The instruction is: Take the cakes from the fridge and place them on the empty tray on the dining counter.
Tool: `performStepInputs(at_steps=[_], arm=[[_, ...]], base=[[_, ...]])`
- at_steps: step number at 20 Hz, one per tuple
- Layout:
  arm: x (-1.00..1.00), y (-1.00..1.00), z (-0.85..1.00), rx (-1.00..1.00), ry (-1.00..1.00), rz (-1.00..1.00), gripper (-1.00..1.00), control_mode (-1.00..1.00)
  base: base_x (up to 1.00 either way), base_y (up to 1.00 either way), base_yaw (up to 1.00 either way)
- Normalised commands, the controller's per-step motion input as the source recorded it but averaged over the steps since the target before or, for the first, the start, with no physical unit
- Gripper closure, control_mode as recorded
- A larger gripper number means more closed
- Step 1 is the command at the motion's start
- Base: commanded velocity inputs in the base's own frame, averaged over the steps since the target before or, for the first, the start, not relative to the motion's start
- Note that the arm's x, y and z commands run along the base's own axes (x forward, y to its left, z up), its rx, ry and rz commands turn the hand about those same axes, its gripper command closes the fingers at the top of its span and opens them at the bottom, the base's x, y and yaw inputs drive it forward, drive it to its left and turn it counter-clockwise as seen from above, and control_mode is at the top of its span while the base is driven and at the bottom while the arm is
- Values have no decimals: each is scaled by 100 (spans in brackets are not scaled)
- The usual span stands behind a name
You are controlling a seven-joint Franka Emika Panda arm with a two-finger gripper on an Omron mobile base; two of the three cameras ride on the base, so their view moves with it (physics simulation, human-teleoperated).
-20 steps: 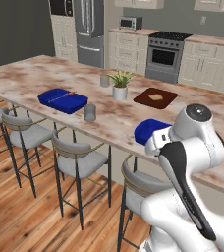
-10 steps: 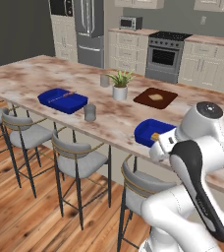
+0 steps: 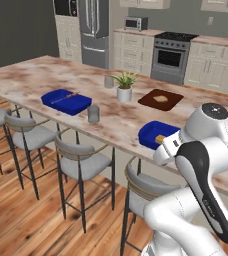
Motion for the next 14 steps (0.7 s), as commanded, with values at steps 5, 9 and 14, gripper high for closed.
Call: performStepInputs(at_steps=[5,9,14], arm=[[0,0,0,0,0,0,-100,100],[0,0,0,0,0,0,-100,100],[0,0,0,0,0,0,-100,100]], base=[[-31,0,2],[-42,0,0],[-43,0,-2]])
